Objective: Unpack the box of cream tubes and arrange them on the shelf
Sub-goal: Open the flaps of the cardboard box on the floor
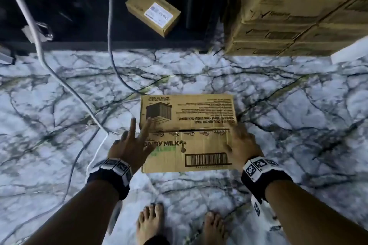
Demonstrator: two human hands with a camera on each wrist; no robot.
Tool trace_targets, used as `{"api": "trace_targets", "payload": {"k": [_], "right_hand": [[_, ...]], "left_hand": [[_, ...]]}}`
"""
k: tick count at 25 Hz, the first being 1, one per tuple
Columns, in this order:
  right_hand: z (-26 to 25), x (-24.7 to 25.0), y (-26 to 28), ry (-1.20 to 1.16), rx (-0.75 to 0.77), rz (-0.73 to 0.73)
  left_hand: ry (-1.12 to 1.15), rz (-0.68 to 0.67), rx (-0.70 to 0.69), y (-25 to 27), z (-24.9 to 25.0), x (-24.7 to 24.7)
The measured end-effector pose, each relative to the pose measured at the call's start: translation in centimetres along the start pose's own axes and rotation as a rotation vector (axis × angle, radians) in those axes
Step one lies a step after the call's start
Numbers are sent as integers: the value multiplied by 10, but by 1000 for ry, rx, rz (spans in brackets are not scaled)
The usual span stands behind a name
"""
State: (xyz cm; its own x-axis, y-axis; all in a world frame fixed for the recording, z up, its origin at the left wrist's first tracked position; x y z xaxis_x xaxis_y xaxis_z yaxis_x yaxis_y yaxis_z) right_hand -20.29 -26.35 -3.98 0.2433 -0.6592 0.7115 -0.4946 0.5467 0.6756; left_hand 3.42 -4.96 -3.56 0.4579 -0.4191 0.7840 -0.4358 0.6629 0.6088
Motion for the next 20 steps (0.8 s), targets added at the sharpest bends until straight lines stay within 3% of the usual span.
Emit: {"api": "trace_targets", "payload": {"k": [4, 8, 11, 20], "right_hand": [[8, -40, -33, -139, -17, -11], [4, -49, -28, -47, -35, 29], [3, -50, -19, -33, -94, 45], [3, -73, 27, -93, -157, 34]], "left_hand": [[166, -10, -83, -33, -2, -34], [244, -16, -17, -43, 0, -49], [324, -6, 53, -38, 1, -51], [378, -7, 62, 1, 14, -71]]}}
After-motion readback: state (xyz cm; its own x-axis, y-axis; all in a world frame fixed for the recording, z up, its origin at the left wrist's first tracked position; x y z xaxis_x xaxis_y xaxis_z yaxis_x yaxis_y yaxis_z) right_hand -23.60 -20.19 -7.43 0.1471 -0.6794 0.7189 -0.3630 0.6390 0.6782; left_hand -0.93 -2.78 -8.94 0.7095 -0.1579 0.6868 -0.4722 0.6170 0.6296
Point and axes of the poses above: each hand's wrist, its own y-axis away from the middle knuckle, its own x-axis out of the back of the hand, z = x × y, the point moved 7 cm from there along -y, towards the middle knuckle, and after that the axes turned 7 degrees about -z, right-handed, at the moved point
